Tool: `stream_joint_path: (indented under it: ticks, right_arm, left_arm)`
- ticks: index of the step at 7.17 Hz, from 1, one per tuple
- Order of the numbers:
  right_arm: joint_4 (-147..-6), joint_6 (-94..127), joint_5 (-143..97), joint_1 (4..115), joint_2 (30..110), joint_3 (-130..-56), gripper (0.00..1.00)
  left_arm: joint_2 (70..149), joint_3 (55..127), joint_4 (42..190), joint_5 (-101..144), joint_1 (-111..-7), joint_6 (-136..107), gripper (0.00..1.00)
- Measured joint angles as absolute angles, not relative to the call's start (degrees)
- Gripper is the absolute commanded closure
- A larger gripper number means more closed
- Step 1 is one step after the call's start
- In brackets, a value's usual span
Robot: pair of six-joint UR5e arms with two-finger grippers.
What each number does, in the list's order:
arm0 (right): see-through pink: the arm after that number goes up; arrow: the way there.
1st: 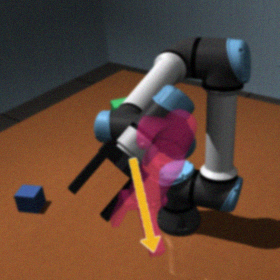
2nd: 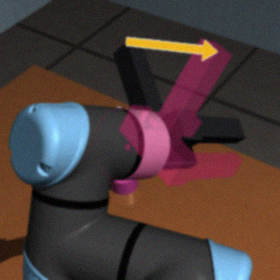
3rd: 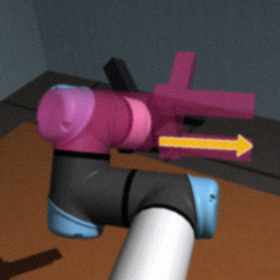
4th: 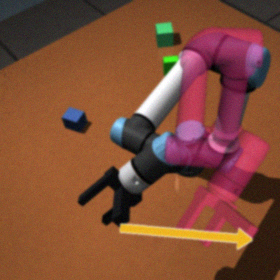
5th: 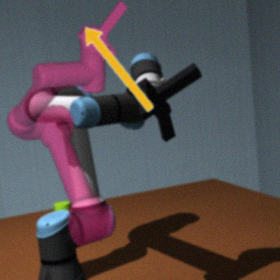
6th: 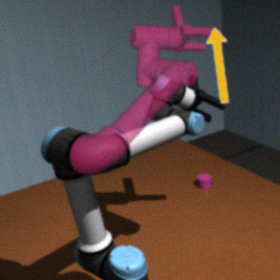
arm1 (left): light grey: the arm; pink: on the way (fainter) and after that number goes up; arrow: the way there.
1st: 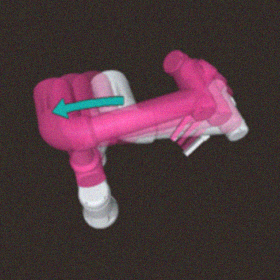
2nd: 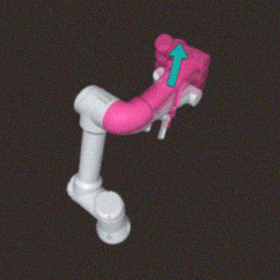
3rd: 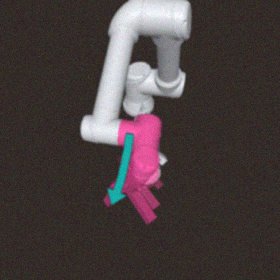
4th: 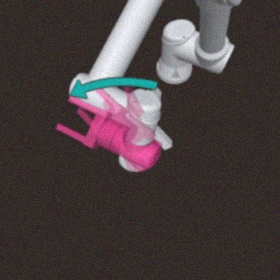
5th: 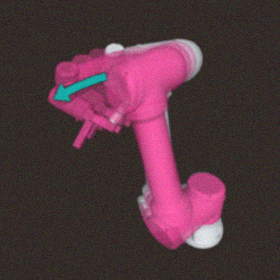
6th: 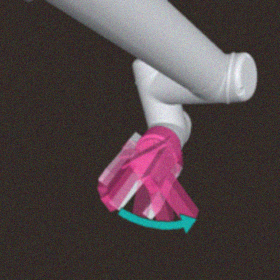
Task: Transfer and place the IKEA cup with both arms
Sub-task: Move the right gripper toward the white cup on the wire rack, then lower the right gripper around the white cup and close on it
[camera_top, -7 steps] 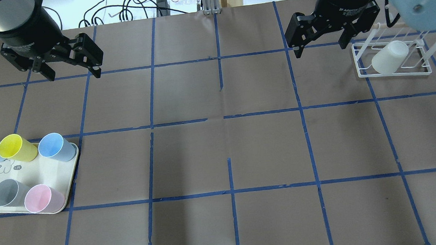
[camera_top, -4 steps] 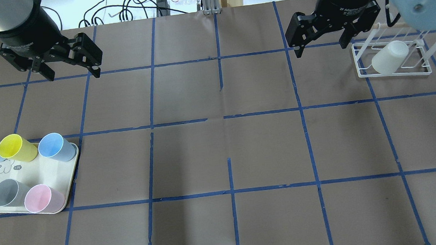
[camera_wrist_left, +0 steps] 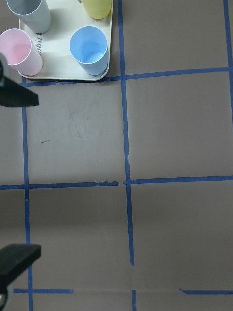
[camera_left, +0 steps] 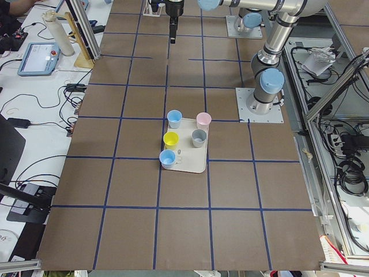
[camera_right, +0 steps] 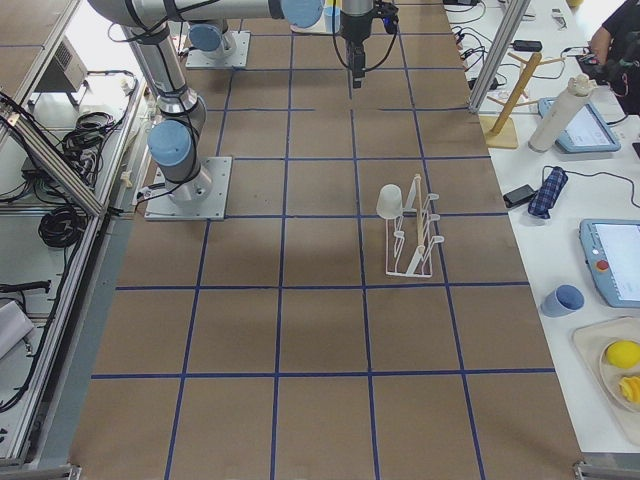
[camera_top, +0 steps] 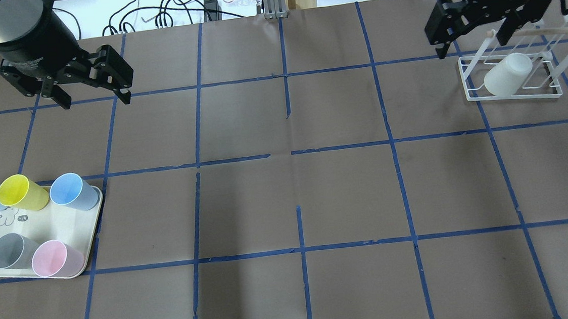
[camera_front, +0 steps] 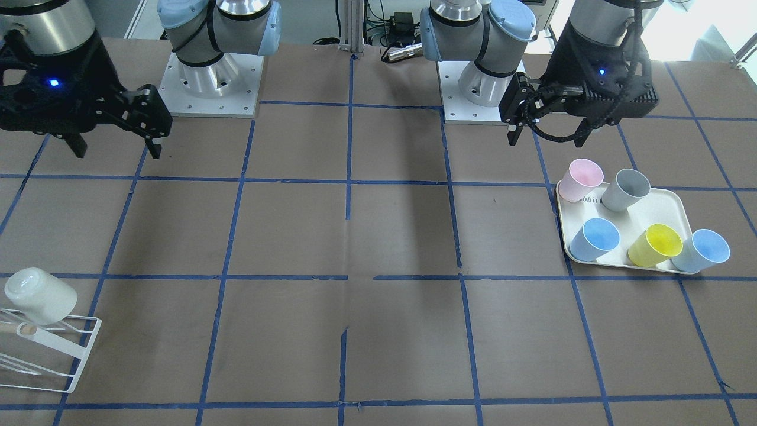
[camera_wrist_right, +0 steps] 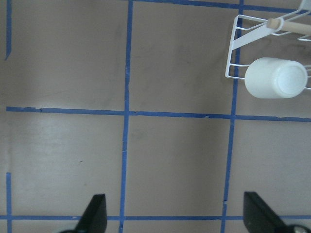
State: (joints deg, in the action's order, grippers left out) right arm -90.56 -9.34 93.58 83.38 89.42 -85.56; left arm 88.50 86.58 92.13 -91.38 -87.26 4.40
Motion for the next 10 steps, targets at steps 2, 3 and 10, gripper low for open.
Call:
stream_joint_path:
  ticks: [2, 3, 10]
  right_arm:
    - [-91.1, -15.9, 93.3, 75.3, 89.2, -85.2, 0.0]
    - [-92.4, -18.6, 92.5, 71.9, 88.5, -85.5, 0.0]
    - [-107.6, -22.9, 90.6, 67.6, 71.4, -88.7, 0.0]
  left_arm:
    - [88.6, 87.1, 92.1, -91.2, -87.2, 4.3, 0.0]
    - [88.7, 87.0, 92.0, -91.2, -87.2, 4.3, 0.0]
    - [89.1, 87.2, 91.5, -91.3, -87.3, 4.3, 0.0]
